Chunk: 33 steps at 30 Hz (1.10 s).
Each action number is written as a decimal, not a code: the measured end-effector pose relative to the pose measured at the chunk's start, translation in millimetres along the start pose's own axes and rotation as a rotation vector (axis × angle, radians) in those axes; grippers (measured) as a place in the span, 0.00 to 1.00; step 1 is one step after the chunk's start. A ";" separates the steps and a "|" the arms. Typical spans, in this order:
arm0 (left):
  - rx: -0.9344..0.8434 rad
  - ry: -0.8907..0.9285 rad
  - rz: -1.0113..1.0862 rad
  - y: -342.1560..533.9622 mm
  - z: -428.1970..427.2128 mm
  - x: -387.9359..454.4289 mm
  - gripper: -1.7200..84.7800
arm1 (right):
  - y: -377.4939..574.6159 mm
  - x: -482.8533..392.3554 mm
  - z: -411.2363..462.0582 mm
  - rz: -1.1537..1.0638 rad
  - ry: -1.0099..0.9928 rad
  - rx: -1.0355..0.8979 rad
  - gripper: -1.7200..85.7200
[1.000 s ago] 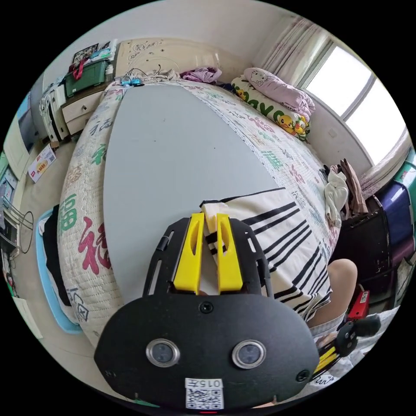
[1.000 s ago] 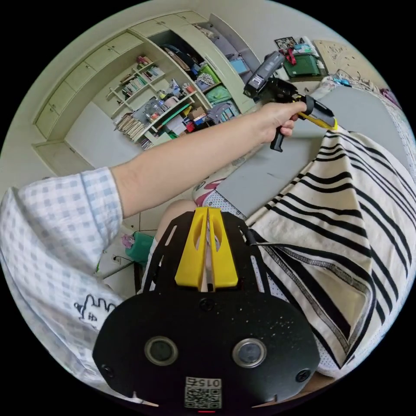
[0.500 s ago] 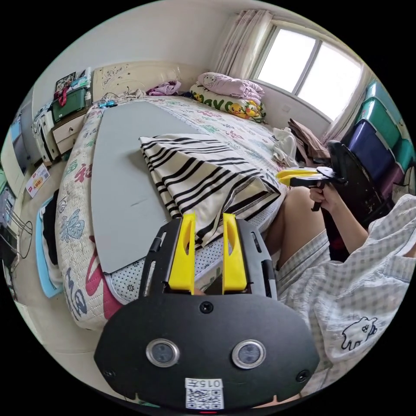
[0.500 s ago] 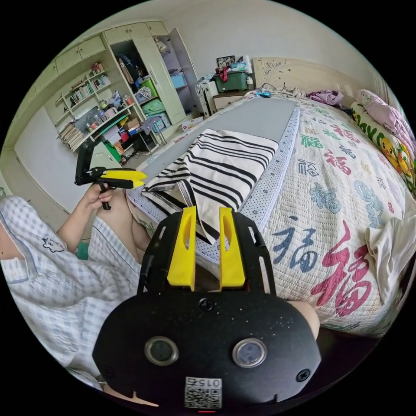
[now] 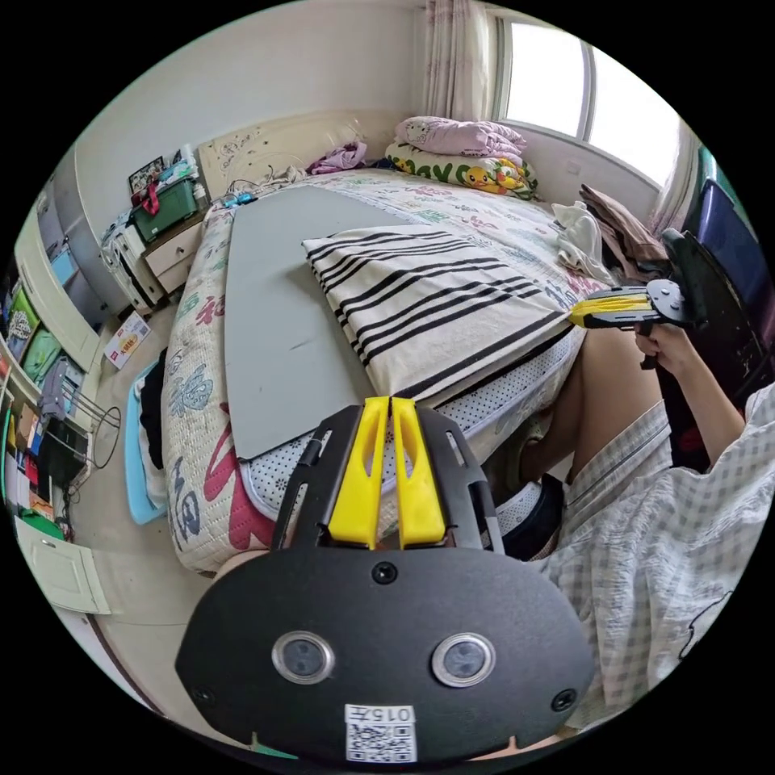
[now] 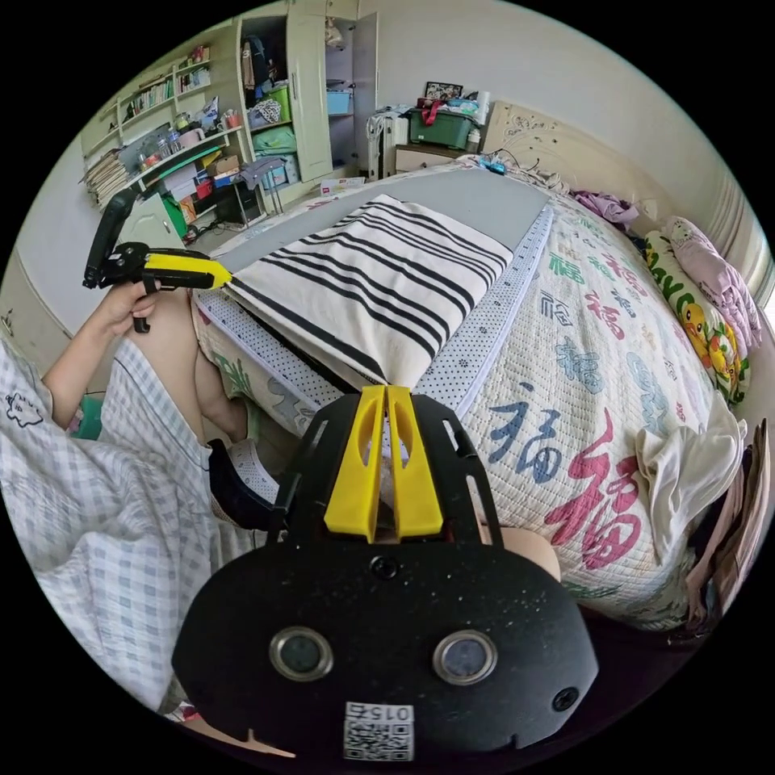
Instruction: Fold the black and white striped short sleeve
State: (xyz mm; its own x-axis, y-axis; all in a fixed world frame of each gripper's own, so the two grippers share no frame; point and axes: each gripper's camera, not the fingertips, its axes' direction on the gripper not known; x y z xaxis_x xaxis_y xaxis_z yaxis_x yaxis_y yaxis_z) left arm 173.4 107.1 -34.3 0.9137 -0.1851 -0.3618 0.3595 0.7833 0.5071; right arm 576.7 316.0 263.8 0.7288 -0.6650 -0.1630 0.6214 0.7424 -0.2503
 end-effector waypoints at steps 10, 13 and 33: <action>-0.029 -0.021 -0.103 -0.4 -2.4 -23.4 0.02 | -14.3 -28.5 -4.3 0.012 0.071 -0.040 0.02; 0.003 0.146 -0.166 -6.0 -5.1 -35.4 0.07 | -17.8 -18.2 -31.5 0.058 -0.002 -0.007 0.06; -0.031 0.152 -0.229 -33.9 1.4 -113.8 0.07 | -76.1 83.6 -213.4 0.180 -0.303 0.005 0.08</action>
State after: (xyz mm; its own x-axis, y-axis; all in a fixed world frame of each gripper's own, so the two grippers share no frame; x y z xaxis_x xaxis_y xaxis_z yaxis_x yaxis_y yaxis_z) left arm 57.5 100.8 -9.2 0.7694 -0.2707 -0.5786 0.5457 0.7493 0.3751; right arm 529.0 186.6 65.6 0.8787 -0.4695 0.0863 0.4758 0.8467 -0.2381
